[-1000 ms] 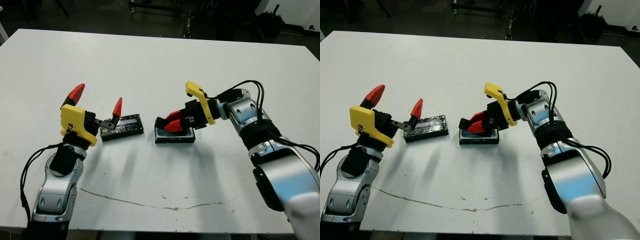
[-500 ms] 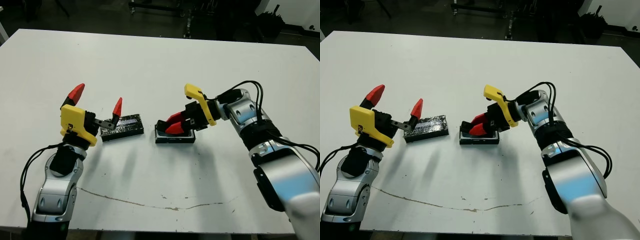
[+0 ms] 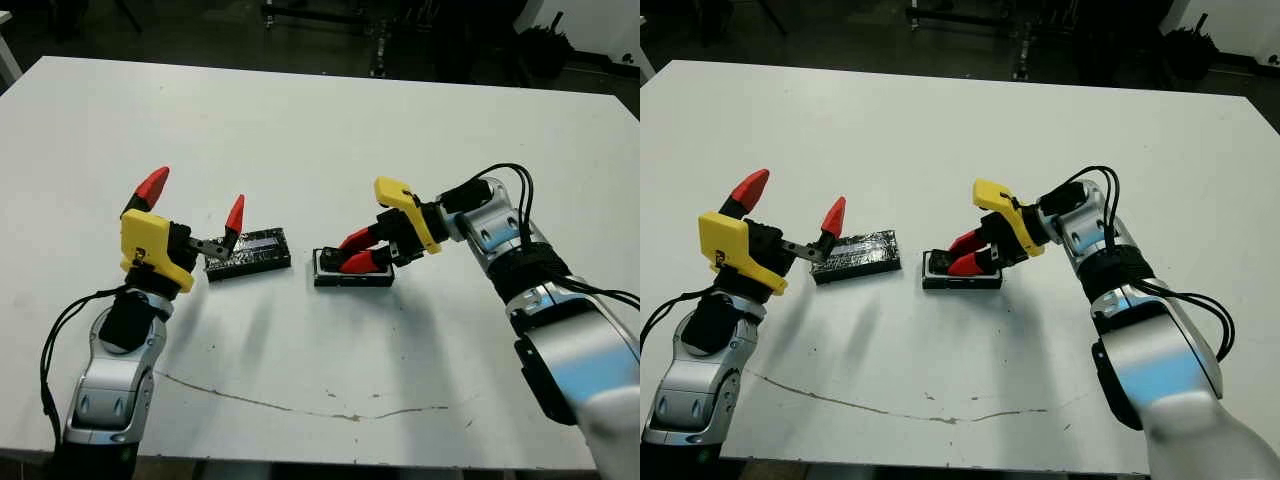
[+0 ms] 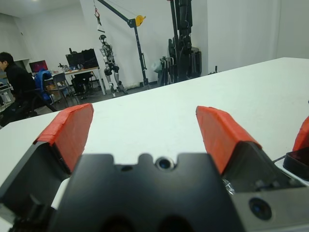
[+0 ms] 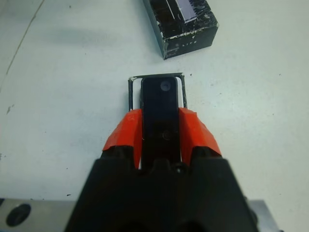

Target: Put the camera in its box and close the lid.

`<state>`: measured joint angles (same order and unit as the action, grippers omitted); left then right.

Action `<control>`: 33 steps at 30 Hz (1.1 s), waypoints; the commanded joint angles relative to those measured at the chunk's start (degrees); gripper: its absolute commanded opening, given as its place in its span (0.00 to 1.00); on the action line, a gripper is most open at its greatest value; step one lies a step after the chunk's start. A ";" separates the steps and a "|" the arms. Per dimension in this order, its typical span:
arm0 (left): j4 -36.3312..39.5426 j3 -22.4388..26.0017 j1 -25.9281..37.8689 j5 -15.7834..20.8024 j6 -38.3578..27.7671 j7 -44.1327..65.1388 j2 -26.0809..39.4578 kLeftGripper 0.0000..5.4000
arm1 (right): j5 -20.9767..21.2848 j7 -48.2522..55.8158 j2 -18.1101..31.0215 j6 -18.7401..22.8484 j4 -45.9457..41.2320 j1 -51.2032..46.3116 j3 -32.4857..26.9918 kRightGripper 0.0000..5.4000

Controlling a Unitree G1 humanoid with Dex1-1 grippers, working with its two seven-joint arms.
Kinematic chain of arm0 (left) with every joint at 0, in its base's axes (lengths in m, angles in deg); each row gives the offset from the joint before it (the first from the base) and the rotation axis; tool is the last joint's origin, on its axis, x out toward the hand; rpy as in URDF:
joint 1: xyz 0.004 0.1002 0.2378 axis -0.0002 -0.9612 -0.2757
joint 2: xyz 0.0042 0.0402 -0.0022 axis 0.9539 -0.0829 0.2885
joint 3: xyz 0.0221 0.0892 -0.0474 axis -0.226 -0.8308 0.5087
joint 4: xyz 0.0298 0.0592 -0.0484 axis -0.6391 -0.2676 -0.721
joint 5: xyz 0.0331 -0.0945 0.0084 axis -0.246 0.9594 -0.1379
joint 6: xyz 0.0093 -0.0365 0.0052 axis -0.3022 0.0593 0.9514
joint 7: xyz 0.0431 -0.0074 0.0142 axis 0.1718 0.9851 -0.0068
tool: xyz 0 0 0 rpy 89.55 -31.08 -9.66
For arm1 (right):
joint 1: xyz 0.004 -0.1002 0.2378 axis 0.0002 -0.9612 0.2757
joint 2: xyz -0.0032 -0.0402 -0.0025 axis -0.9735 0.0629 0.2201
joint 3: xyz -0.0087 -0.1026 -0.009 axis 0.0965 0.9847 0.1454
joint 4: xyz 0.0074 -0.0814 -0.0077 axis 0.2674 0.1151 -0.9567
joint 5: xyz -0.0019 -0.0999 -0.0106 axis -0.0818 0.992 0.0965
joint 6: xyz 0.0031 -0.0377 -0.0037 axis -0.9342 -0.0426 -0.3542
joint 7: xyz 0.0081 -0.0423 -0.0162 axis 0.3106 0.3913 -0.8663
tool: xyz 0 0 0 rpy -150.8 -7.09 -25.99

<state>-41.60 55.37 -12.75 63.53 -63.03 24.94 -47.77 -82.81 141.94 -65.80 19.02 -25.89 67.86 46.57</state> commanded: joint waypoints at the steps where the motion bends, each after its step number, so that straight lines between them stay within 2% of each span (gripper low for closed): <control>1: -0.12 -0.06 -0.70 -0.17 0.46 -0.09 0.39 1.00 | 1.93 -0.14 3.45 0.38 2.01 -0.70 0.13 0.31; 6: -0.13 -0.02 -0.73 -0.13 0.33 -0.13 0.34 1.00 | 2.31 0.10 3.19 -0.09 1.86 -0.47 0.78 0.31; 8: 0.08 -0.04 -0.76 -0.05 0.75 -0.10 0.38 1.00 | 2.61 0.56 3.17 0.95 1.56 0.08 1.27 0.31; 14: -0.09 0.00 -0.76 0.14 0.39 -0.02 0.30 1.00 | 4.80 -0.78 4.11 -2.62 -1.19 0.61 2.64 0.48; 18: -0.37 -0.10 -0.75 -0.19 -0.21 0.03 0.47 1.00 | 5.33 -2.29 5.17 -2.21 -4.42 0.30 2.11 0.58; 29: -0.25 -0.19 -0.68 0.23 0.19 0.42 0.68 1.00 | 0.38 -1.56 8.32 1.23 -11.93 -1.56 -2.58 0.87; 33: -0.15 -0.28 -0.63 -0.16 0.19 0.23 0.75 1.00 | -3.21 0.41 9.72 3.92 -14.49 -1.78 -5.03 0.96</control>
<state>-41.64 55.18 -12.76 63.75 -63.31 24.99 -47.75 -84.71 141.54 -57.48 21.45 -39.34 66.88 42.53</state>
